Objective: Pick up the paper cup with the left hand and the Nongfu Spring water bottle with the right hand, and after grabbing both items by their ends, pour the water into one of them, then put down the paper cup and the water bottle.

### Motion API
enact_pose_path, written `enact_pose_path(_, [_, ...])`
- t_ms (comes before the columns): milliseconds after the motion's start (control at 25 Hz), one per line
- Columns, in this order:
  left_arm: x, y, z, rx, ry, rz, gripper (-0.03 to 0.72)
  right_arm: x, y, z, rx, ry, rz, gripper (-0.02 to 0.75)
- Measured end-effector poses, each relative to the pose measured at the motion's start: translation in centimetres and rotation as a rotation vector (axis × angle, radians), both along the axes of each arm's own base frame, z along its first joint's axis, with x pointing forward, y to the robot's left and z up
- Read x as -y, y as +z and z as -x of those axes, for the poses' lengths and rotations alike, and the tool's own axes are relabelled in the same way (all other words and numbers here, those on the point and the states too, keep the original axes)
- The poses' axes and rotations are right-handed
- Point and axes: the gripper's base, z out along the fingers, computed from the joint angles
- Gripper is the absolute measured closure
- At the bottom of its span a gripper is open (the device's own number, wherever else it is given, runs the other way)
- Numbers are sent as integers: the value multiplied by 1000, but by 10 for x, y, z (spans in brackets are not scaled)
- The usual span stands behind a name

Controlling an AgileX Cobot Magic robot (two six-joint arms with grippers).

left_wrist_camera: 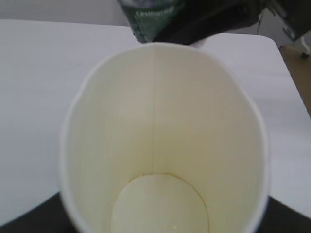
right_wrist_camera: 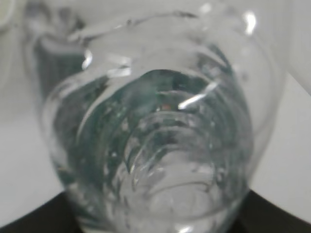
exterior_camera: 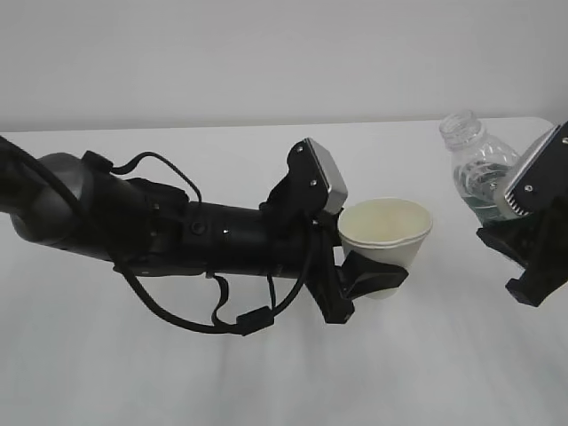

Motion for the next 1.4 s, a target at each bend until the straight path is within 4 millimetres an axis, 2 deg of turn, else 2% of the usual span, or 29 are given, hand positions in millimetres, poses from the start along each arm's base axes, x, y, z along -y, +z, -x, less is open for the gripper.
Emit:
enact_pose_path(160, [4,5,-4,21,7,2,270,0,0,0,2,12,13,365])
enact_pose_path(760, [4,5,-4,8,4,-3,270,1,-2,1,5,95,135,365])
enact_pose_path(1000, [5,4,-1,18,-25,-20,270,4,6,-5,20,75,180,365])
enact_pose_path(1400, [8,3,2,21,-40,-23,270,7,7,-6,18,97,271,365])
